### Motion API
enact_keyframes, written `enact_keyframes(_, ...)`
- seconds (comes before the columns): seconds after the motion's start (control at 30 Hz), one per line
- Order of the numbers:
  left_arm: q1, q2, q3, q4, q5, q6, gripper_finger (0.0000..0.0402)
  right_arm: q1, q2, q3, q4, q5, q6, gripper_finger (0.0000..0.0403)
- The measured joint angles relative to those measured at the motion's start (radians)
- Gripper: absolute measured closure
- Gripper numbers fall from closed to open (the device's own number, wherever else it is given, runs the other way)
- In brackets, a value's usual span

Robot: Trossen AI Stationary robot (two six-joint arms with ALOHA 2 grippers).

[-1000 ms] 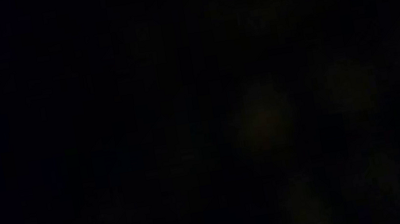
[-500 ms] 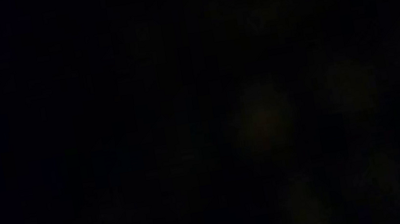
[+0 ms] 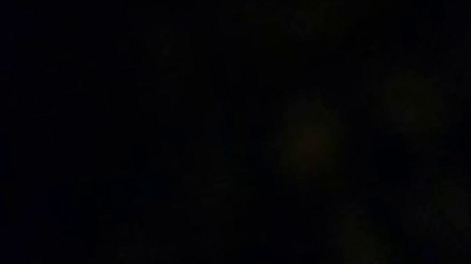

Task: Sort microfiber towel by color & place in baskets
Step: Put the green towel into the right transparent bin

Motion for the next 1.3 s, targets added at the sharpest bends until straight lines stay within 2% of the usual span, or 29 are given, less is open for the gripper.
enact_keyframes(0.07, 0.000, -0.009, 0.000, 0.000, -0.001, 0.000, 0.0255, 0.014, 0.000, 0.014, -0.055, -0.013, 0.033, 0.0392)
enact_keyframes(0.3, 0.000, -0.032, 0.000, -0.001, -0.002, 0.004, 0.0255, 0.096, -0.008, 0.046, -0.129, -0.158, 0.124, 0.0392)
enact_keyframes(0.6, 0.000, -0.049, 0.000, -0.004, -0.026, 0.001, 0.0255, 0.223, -0.021, 0.154, -0.142, -0.160, 0.139, 0.0390)
enact_keyframes(0.83, 0.001, -0.050, 0.000, -0.014, -0.054, -0.016, 0.0255, 0.253, -0.021, 0.301, -0.182, -0.075, 0.140, 0.0390)
enact_keyframes(1.07, 0.001, -0.050, 0.000, -0.018, -0.054, -0.019, 0.0255, 0.252, -0.022, 0.401, -0.435, 0.092, 0.214, 0.0390)
enact_keyframes(1.13, 0.001, -0.050, 0.000, -0.018, -0.054, -0.019, 0.0255, 0.252, -0.022, 0.408, -0.497, 0.109, 0.253, 0.0390)
enact_keyframes(1.3, 0.001, -0.050, 0.000, -0.019, -0.054, -0.019, 0.0255, 0.252, -0.030, 0.393, -0.491, 0.099, 0.284, 0.0390)
